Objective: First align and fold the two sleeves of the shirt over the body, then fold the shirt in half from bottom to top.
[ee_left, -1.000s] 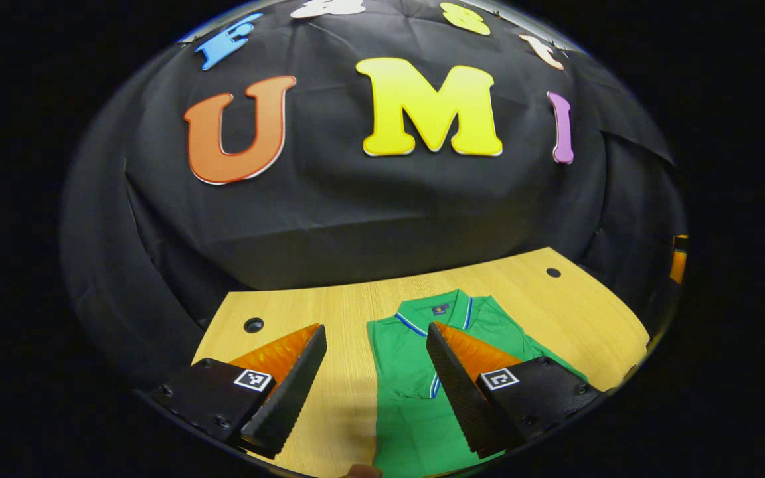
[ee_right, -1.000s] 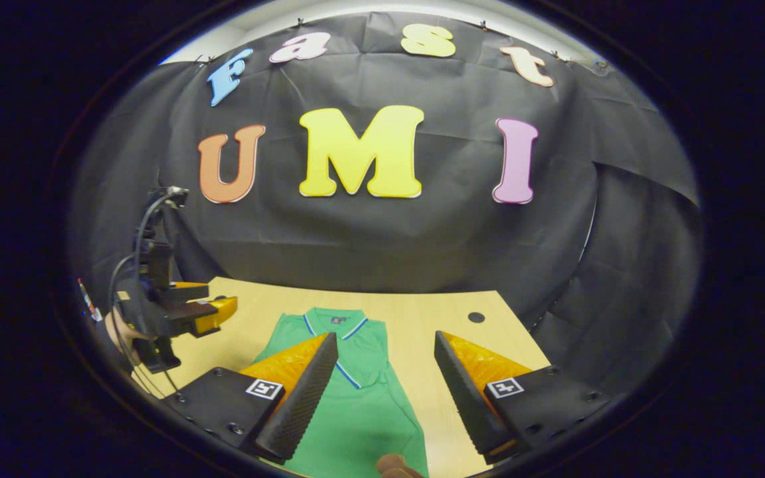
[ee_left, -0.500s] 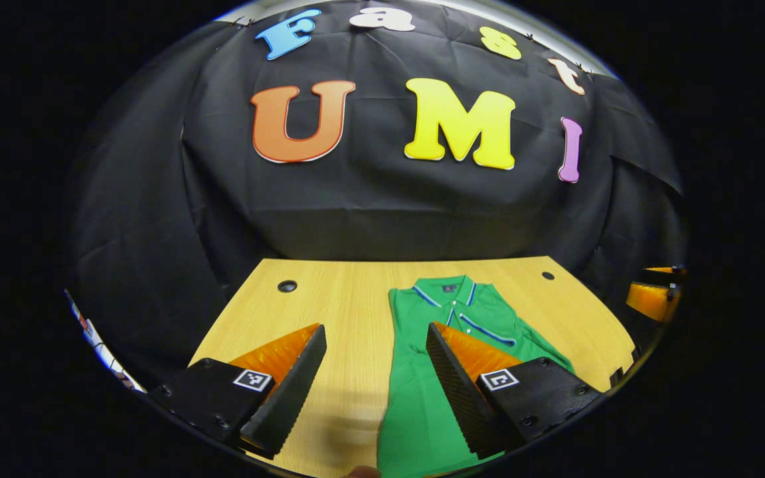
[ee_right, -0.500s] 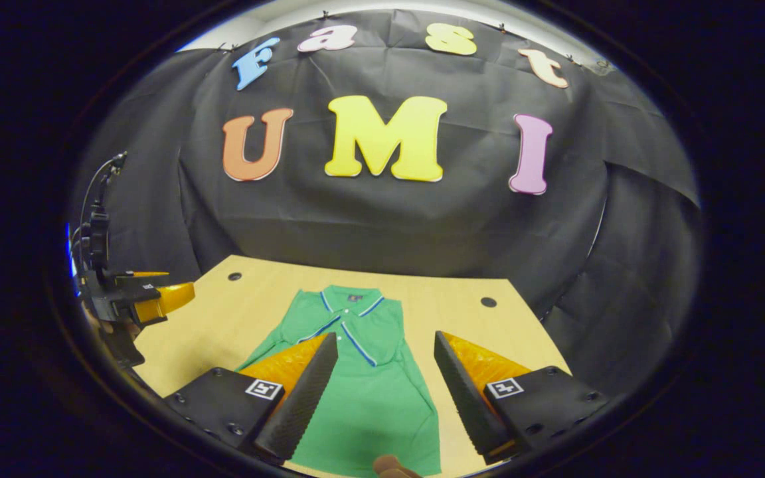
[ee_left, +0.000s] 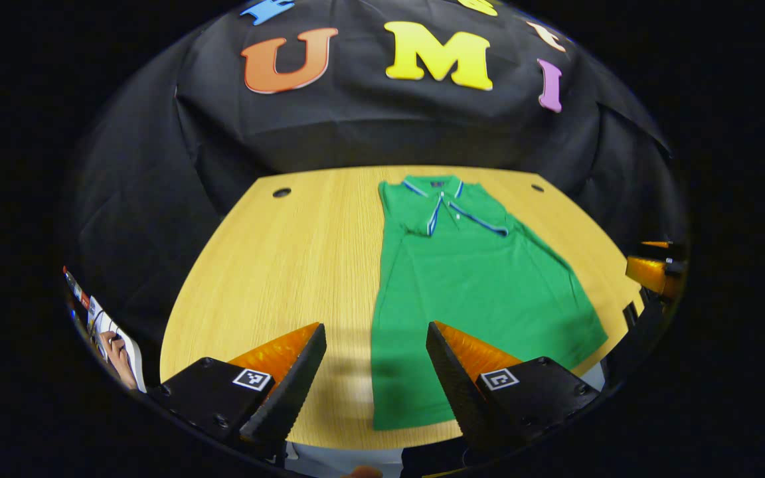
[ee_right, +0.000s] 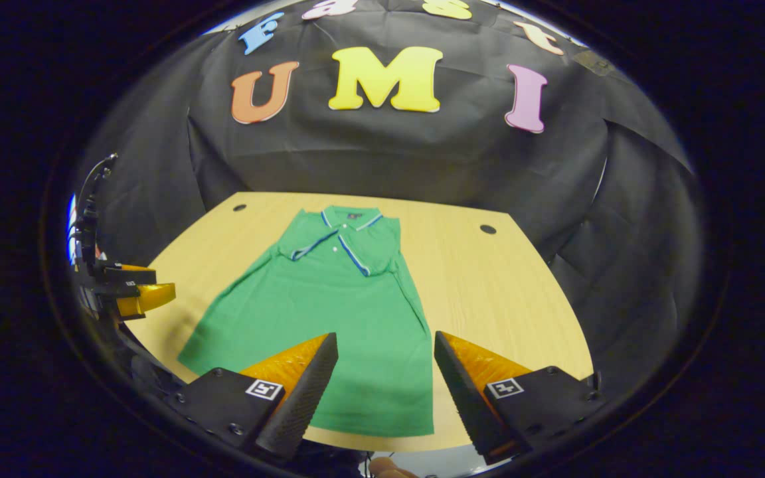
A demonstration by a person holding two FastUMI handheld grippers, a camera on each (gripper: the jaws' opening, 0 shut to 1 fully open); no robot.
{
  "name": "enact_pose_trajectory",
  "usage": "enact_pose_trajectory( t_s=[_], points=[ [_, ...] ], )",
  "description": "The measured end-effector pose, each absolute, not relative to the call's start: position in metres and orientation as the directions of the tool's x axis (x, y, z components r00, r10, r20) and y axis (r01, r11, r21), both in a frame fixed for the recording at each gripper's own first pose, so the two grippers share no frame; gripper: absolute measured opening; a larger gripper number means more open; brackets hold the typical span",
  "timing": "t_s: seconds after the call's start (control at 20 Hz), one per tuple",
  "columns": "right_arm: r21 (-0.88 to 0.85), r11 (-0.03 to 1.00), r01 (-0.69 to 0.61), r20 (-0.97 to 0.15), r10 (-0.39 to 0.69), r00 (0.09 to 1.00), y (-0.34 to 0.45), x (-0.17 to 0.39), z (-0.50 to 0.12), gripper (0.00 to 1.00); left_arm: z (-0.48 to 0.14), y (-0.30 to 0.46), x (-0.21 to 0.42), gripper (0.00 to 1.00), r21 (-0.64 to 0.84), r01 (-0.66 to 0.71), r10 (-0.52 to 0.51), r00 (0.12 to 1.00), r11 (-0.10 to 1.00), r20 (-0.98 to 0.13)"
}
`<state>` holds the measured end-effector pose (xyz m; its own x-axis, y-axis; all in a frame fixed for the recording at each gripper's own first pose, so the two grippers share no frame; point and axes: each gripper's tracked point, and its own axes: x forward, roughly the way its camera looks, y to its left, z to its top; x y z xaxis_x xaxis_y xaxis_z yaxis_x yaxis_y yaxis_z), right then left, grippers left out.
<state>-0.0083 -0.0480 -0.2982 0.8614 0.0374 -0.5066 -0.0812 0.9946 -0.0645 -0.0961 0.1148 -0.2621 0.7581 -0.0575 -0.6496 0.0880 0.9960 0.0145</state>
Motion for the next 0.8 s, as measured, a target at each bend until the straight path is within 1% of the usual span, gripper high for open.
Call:
enact_pose_trajectory(
  t_s=[0.1,0.2,0.25,0.3,0.4,0.45,0.5,0.55,0.6,0.65,0.75,0.8],
  points=[
    [-0.062,0.996,-0.067,-0.559,0.021,0.829,-0.059,-0.018,-0.328,0.94,-0.294,0.110,-0.122,0.98,-0.013,0.088,-0.070,0.684,0.996,-0.726],
    [-0.051,0.997,-0.049,-0.615,0.008,0.788,-0.069,-0.024,-0.357,0.95,-0.312,0.112,-0.131,1.00,-0.030,0.076,-0.072,0.631,0.997,-0.772],
    [-0.043,0.998,-0.042,-0.646,0.005,0.763,-0.072,-0.026,-0.373,0.95,-0.319,0.114,-0.132,0.98,-0.029,0.066,-0.063,0.608,0.997,-0.791],
    [-0.034,0.999,-0.035,-0.672,0.003,0.740,-0.075,-0.027,-0.385,0.94,-0.324,0.112,-0.129,0.99,-0.020,0.060,-0.052,0.586,0.998,-0.809],
    [-0.034,0.999,-0.014,-0.716,-0.015,0.697,-0.081,-0.028,-0.404,0.95,-0.329,0.110,-0.123,0.99,-0.005,0.054,-0.034,0.557,0.999,-0.830],
    [-0.041,0.999,0.003,-0.734,-0.032,0.678,-0.085,-0.027,-0.412,0.96,-0.331,0.108,-0.120,0.99,-0.004,0.051,-0.031,0.541,0.999,-0.841],
    [-0.041,0.999,0.016,-0.757,-0.042,0.652,-0.088,-0.029,-0.419,0.93,-0.333,0.104,-0.118,0.99,-0.006,0.048,-0.031,0.522,0.999,-0.852],
    [-0.039,0.999,0.026,-0.781,-0.046,0.623,-0.084,-0.029,-0.425,0.96,-0.334,0.100,-0.117,0.98,-0.013,0.048,-0.035,0.501,0.999,-0.864],
    [-0.045,0.998,0.032,-0.808,-0.055,0.586,-0.088,-0.033,-0.431,0.94,-0.339,0.096,-0.119,0.98,-0.020,0.050,-0.042,0.478,0.999,-0.877],
    [-0.046,0.998,0.035,-0.824,-0.058,0.564,-0.090,-0.035,-0.436,0.95,-0.342,0.096,-0.119,0.98,-0.016,0.047,-0.036,0.454,0.999,-0.890],
    [-0.055,0.998,0.033,-0.843,-0.064,0.534,-0.092,-0.035,-0.441,0.95,-0.345,0.099,-0.125,0.99,-0.003,0.035,-0.017,0.410,0.999,-0.912],
    [-0.052,0.998,0.038,-0.842,-0.064,0.535,-0.090,-0.032,-0.441,0.97,-0.348,0.097,-0.128,0.98,-0.014,0.024,-0.022,0.391,1.000,-0.920]
  ],
)
